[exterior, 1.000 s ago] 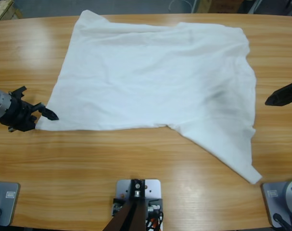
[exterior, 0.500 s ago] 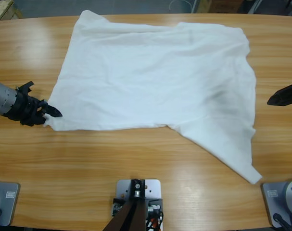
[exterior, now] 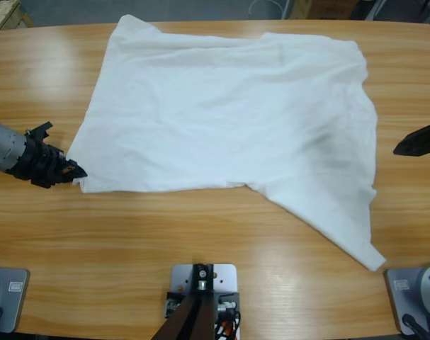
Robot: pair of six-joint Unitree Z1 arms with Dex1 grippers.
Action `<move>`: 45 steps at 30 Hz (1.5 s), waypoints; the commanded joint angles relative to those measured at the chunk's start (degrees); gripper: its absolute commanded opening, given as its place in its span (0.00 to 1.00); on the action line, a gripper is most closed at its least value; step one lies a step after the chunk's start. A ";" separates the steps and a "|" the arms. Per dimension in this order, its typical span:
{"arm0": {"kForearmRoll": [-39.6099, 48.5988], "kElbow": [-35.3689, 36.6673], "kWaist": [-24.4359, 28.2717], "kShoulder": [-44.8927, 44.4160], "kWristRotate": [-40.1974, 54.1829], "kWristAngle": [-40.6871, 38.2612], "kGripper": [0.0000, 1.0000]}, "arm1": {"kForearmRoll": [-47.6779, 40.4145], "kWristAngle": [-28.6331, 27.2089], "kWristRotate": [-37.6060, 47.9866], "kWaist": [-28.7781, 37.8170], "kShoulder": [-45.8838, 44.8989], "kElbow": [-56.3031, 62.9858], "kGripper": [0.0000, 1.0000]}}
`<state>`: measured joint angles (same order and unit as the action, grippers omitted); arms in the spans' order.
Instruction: Fold clothes
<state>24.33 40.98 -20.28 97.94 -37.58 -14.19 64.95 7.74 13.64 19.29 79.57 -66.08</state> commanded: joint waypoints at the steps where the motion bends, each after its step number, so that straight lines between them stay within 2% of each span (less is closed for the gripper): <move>1: -0.65 -1.87 -0.55 -2.17 0.67 -0.40 0.00 | -0.82 0.43 0.19 0.58 -1.53 2.43 0.24; 2: -0.60 -1.87 -0.55 -2.68 0.67 -0.40 0.00 | -0.90 0.42 0.39 0.58 -1.81 2.50 0.12; 3: -0.60 -1.87 -0.48 -3.24 0.67 -0.40 0.00 | -1.07 0.43 0.61 0.58 -2.07 2.61 0.07; 9: -0.60 -1.78 0.54 -6.23 0.70 -0.31 0.00 | -6.26 4.44 7.75 0.49 -2.14 7.46 0.07; 11: -0.60 -1.78 0.63 -6.81 0.76 -0.31 0.00 | -9.37 6.11 10.95 0.49 -1.95 10.34 0.13; 13: -0.63 -1.64 0.75 -7.16 0.76 -0.34 0.00 | -12.67 7.29 14.03 0.49 -1.83 13.87 0.43; 17: -0.69 -1.34 1.37 -7.66 1.11 -0.34 0.00 | -23.75 9.56 20.53 1.03 -2.74 24.95 0.47; 19: -0.69 -1.34 1.38 -7.50 1.20 -0.40 0.00 | -27.90 9.73 22.50 2.19 -2.12 29.13 0.62; 20: -0.69 -1.34 1.38 -7.43 1.20 -0.40 0.00 | -28.62 9.56 22.96 2.62 -1.49 30.20 0.63; 22: -0.69 -1.34 1.37 -7.36 1.20 -0.40 0.00 | -28.83 8.66 24.50 4.04 -1.12 30.52 0.74; 24: -0.67 -1.34 1.38 -7.25 1.20 -0.40 0.00 | -29.18 7.94 25.75 4.92 -0.38 30.68 0.79; 31: -0.60 -1.48 1.38 -7.29 1.14 -0.49 0.00 | -29.78 5.27 28.72 6.38 3.40 30.79 0.80; 38: -0.67 -1.36 1.38 -6.99 1.20 -0.49 0.00 | -38.64 4.09 34.17 6.47 1.32 36.76 0.80; 45: -0.69 -1.16 1.38 -6.23 1.46 -0.49 0.00 | -42.19 3.23 32.94 9.61 4.89 37.66 0.80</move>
<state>24.30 40.77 -19.31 91.18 -37.01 -14.19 25.21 12.41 46.76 25.65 81.55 -30.33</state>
